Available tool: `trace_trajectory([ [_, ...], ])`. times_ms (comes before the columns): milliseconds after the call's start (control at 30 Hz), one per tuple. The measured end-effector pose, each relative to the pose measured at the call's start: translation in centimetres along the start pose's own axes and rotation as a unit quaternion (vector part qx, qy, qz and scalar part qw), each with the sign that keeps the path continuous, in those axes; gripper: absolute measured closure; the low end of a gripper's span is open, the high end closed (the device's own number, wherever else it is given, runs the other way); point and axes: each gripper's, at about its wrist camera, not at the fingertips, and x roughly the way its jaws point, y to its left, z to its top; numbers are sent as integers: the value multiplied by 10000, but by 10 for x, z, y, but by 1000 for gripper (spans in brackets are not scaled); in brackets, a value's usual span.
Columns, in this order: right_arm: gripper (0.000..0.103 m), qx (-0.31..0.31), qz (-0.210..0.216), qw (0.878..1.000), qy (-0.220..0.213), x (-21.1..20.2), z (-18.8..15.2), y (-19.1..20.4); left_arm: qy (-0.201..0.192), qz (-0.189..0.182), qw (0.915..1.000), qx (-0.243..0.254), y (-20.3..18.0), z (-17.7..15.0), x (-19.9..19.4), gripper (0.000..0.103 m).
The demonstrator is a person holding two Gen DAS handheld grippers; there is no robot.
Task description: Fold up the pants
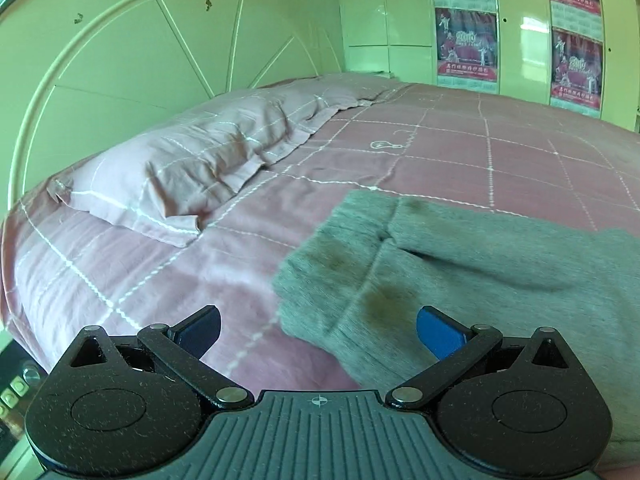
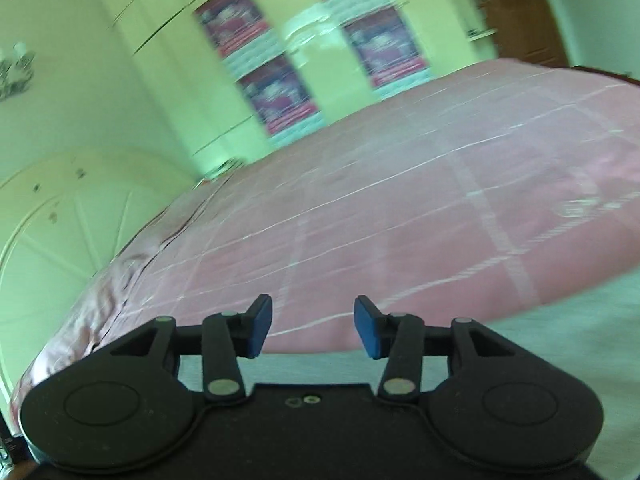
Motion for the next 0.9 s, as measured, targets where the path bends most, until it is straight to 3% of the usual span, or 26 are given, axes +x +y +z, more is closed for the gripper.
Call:
trace_trajectory([
  [133, 64, -461, 514, 9969, 388, 63, 2, 58, 197, -189, 9994, -234, 10, 2, 18, 0],
  [200, 40, -610, 649, 9951, 438, 82, -5, 77, 360, -288, 9984, -323, 14, 2, 25, 0],
  [267, 32, -688, 866, 9919, 620, 101, -8, 89, 456, -429, 9972, -397, 16, 2, 32, 0],
  [367, 36, -729, 894, 9834, 1401, 136, -8, 104, 582, -692, 9946, -506, 20, 5, 41, 0],
  [467, 36, -977, 877, 9777, 1640, 156, -11, 115, 703, -1003, 9896, -757, 27, 4, 50, 0],
  [567, 37, -1221, 909, 9690, 1947, 177, -17, 125, 765, -1294, 9840, -953, 33, -2, 57, 11],
  [633, 40, -1420, 886, 9628, 2120, 191, -22, 132, 715, -1367, 9831, -987, 34, -6, 56, 13],
  [700, 55, -1481, 884, 9580, 2293, 202, -25, 133, 672, -1452, 9812, -1076, 36, -8, 57, 15],
  [833, 67, -1653, 849, 9435, 2745, 229, -33, 139, 623, -1556, 9786, -1191, 42, -12, 59, 14],
  [867, 81, -1542, 1038, 9400, 2862, 231, -32, 139, 614, -1572, 9785, -1190, 43, -12, 59, 14],
  [900, 87, -1422, 1287, 9355, 2967, 230, -31, 140, 613, -1584, 9783, -1189, 43, -12, 59, 14],
])
